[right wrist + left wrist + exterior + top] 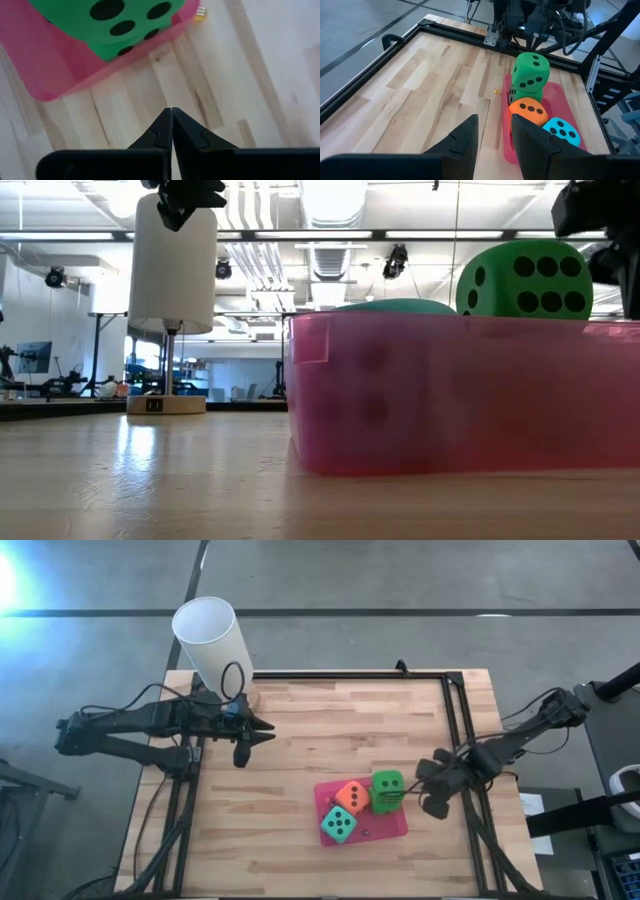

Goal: Pick & Place Dice
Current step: Adjust the pink bin

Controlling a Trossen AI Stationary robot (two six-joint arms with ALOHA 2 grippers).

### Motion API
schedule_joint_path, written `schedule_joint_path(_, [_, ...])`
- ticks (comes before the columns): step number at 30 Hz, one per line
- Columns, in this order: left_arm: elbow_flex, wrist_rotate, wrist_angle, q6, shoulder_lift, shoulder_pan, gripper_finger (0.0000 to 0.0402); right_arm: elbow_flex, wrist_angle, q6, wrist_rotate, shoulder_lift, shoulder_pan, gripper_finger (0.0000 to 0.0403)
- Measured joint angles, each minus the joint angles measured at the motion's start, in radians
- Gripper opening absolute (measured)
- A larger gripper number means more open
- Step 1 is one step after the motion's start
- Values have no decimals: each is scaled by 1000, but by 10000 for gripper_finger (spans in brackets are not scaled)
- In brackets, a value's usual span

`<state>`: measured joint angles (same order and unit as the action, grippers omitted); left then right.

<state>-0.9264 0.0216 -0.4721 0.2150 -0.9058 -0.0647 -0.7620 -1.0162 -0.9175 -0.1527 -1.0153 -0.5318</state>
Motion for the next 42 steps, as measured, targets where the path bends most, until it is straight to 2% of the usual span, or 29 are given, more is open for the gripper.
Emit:
schedule_joint_path(25, [0, 0, 4, 2, 0, 0, 120, 228, 466, 89, 52, -19, -40, 8])
schedule_joint_path(35, [0, 4, 4, 2, 0, -1, 124, 272, 603, 174, 56, -36, -45, 8])
schedule_joint_path(42, [0, 4, 12, 17, 0, -1, 124, 278, 615, 190, 52, -36, -44, 8])
